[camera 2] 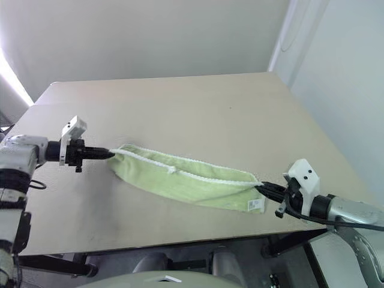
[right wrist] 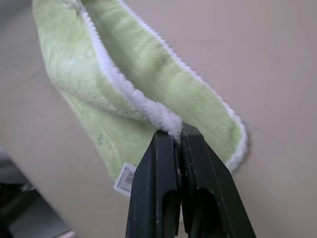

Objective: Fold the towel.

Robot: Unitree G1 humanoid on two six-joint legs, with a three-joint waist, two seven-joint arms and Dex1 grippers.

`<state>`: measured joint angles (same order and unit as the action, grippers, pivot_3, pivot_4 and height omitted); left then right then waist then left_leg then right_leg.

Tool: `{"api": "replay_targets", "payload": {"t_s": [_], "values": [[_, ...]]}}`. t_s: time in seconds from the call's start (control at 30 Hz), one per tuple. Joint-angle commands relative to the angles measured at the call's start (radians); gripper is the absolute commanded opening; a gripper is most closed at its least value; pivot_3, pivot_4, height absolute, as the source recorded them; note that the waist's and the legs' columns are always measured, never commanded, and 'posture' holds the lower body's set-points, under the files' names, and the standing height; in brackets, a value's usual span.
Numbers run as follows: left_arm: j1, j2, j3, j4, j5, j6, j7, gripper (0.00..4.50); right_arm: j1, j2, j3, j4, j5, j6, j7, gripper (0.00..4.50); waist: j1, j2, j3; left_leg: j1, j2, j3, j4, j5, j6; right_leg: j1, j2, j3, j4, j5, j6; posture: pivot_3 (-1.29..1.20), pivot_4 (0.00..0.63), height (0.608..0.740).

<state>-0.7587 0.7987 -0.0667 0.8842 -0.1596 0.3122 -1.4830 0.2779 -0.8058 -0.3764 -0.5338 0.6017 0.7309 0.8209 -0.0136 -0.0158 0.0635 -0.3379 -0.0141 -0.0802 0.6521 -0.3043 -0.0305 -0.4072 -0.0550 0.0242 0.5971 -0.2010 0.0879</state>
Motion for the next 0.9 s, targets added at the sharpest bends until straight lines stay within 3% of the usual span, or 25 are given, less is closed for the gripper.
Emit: {"api": "replay_targets", "payload": {"t_s": [0.03, 0.27, 0.63, 0.73, 0.77, 0.9], "values": [[-0.07, -0.008, -0.005, 0.078, 0.036, -0.058, 0.003, 0.0, -0.037, 0.004, 0.003, 0.022, -0.013, -0.007, -0.031, 0.02, -0.001, 0.0, 0.0, 0.0, 0.0, 0.0, 0.0, 0.0, 0.0, 0.0, 0.0, 0.0, 0.0, 0.0, 0.0, 0.0, 0.0, 0.74], [-0.153, -0.068, -0.001, 0.242, 0.097, -0.14, 0.075, 0.0, -0.158, 0.037, 0.062, 0.161, -0.093, -0.034, -0.124, 0.02, 0.003, 0.0, 0.0, 0.0, 0.0, 0.0, 0.0, 0.0, 0.0, 0.0, 0.0, 0.0, 0.0, 0.0, 0.0, 0.0, 0.0, 0.74], [-0.193, -0.122, 0.047, 0.333, 0.091, -0.138, 0.174, 0.0, -0.216, 0.063, 0.155, 0.235, -0.16, -0.05, -0.148, 0.02, 0.003, 0.0, 0.0, 0.0, -0.001, -0.001, 0.001, 0.0, 0.0, -0.001, 0.001, 0.001, 0.001, 0.0, 0.0, 0.0, 0.0, 0.74], [-0.199, -0.127, 0.06, 0.343, 0.096, -0.129, 0.189, 0.69, -0.224, 0.063, 0.161, 0.238, -0.163, -0.047, -0.145, 0.0, 0.002, 0.0, 0.0, 0.0, -0.001, -0.001, 0.001, 0.0, 0.0, -0.001, 0.001, 0.001, 0.002, 0.0, 0.0, 0.0, 0.0, 0.74], [-0.197, -0.127, 0.06, 0.344, 0.102, -0.127, 0.19, 1.07, -0.23, 0.065, 0.162, 0.241, -0.163, -0.045, -0.148, 0.51, 0.001, 0.0, 0.0, 0.0, -0.001, -0.001, 0.0, 0.0, 0.0, -0.001, 0.001, 0.001, 0.002, 0.0, 0.0, 0.0, 0.0, 0.74], [-0.194, -0.13, 0.077, 0.346, 0.099, -0.113, 0.196, 2.5, -0.249, 0.075, 0.163, 0.243, -0.162, -0.046, -0.151, 1.78, 0.001, 0.0, 0.0, 0.0, -0.001, -0.001, 0.0, 0.0, 0.0, -0.001, 0.001, 0.001, 0.002, 0.0, 0.0, 0.0, 0.0, 0.74]]}}
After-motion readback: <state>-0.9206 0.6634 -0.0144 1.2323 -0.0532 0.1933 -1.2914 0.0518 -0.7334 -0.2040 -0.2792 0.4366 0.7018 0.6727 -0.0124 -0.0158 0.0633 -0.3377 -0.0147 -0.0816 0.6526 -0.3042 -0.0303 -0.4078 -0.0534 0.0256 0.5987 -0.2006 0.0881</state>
